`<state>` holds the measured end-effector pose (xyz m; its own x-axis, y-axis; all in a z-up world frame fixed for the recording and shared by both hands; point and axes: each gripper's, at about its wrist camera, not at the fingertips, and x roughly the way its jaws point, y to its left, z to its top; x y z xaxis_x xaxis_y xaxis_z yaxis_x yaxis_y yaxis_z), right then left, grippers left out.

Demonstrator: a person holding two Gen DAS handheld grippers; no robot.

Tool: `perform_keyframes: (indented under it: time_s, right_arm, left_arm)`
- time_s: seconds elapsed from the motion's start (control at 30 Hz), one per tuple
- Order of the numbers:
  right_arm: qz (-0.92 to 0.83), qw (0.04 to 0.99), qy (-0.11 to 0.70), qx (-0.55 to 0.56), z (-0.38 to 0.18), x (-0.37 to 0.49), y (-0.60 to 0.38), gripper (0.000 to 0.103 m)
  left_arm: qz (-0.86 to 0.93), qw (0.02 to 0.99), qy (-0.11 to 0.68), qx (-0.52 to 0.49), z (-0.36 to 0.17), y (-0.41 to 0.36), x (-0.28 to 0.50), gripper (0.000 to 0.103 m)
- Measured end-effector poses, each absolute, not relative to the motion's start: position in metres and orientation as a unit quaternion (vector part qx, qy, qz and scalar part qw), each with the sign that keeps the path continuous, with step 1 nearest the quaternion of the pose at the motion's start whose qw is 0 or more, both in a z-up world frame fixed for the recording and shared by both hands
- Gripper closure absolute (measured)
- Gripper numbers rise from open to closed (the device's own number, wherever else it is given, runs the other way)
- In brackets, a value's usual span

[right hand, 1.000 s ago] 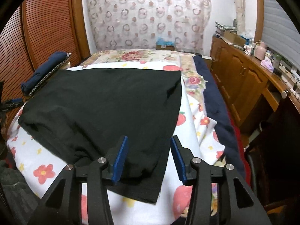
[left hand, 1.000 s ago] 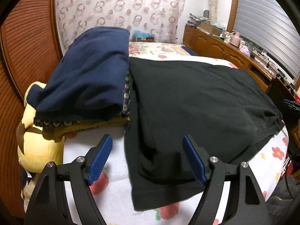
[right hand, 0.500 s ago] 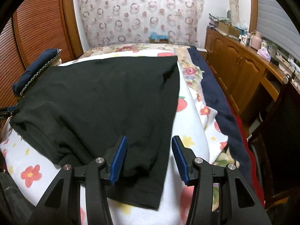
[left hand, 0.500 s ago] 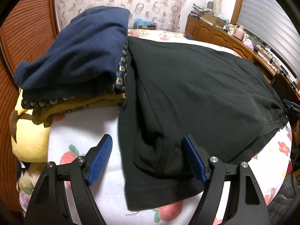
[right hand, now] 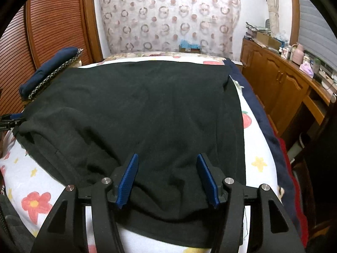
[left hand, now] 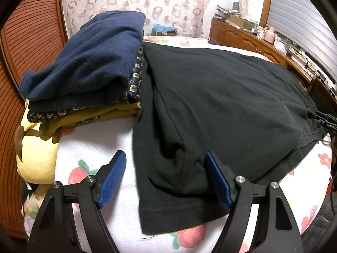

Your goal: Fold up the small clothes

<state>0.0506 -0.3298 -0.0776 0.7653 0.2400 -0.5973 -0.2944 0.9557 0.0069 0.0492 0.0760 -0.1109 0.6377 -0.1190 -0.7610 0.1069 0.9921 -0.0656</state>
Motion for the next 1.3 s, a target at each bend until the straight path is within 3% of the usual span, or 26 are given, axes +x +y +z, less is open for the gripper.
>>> perform_keyframes:
  time_s: [0.07, 0.13, 0.27, 0.4, 0.67, 1.3]
  right_arm:
    - [0.143, 0.94, 0.307, -0.037, -0.077, 0.051, -0.331, 0.043]
    - [0.14, 0.942, 0.302, -0.031, -0.079, 0.051, -0.331, 0.042]
    - [0.13, 0.948, 0.289, -0.043, -0.083, 0.056, -0.325, 0.04]
    - [0.127, 0.948, 0.287, -0.046, -0.086, 0.053, -0.319, 0.04]
    - [0.138, 0.947, 0.29, -0.032, -0.083, 0.057, -0.324, 0.037]
    - [0.126, 0.947, 0.295, -0.007, -0.061, 0.055, -0.346, 0.037]
  left_arm:
    - [-0.067, 0.906, 0.419, -0.008, -0.109, 0.075, 0.047, 0.037]
    - [-0.078, 0.905, 0.418, -0.017, -0.107, 0.076, 0.046, 0.053]
    - [-0.094, 0.904, 0.416, -0.031, -0.106, 0.076, 0.044, 0.069]
    - [-0.108, 0.904, 0.411, -0.046, -0.105, 0.076, 0.041, 0.092]
    - [-0.164, 0.917, 0.351, -0.097, -0.062, 0.06, 0.033, 0.094]
    - [-0.3, 0.915, 0.268, -0.031, 0.039, -0.079, 0.09, 0.094]
